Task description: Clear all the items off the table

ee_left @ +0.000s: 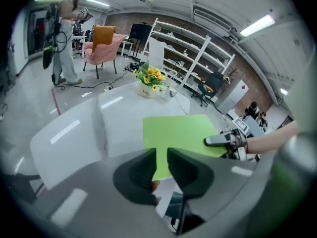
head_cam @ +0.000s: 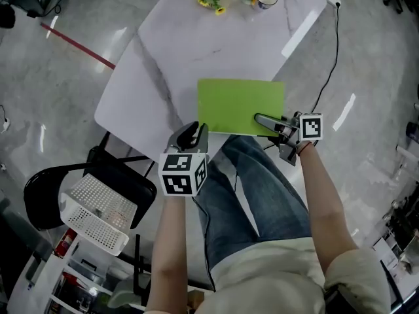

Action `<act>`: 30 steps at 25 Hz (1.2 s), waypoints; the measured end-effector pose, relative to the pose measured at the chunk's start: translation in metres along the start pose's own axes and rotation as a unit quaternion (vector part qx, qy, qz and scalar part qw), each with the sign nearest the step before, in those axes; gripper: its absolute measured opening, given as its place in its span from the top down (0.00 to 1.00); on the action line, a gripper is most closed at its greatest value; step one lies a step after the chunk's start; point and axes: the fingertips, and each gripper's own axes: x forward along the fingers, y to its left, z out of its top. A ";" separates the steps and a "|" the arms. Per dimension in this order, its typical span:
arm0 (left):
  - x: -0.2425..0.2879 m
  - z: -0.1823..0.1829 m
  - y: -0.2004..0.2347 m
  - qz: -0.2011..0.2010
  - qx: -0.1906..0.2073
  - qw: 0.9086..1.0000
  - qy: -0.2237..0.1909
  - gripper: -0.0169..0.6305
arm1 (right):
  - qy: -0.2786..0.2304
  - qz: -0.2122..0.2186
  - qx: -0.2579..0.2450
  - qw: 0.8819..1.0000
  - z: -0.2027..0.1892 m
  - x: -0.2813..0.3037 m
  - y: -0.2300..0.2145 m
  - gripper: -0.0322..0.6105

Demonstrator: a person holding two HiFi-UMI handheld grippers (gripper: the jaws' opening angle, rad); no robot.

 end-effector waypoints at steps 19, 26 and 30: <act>-0.155 -0.014 0.039 0.100 -0.142 0.980 -0.093 0.95 | 0.105 0.038 -0.043 0.993 -0.025 0.057 0.132 0.76; -0.195 -0.032 0.040 0.126 -0.177 0.970 -0.108 0.96 | 0.151 0.040 -0.062 0.986 -0.036 0.074 0.170 0.76; -0.221 -0.046 0.042 0.142 -0.199 0.963 -0.118 0.96 | 0.188 0.054 -0.074 0.978 -0.053 0.087 0.197 0.76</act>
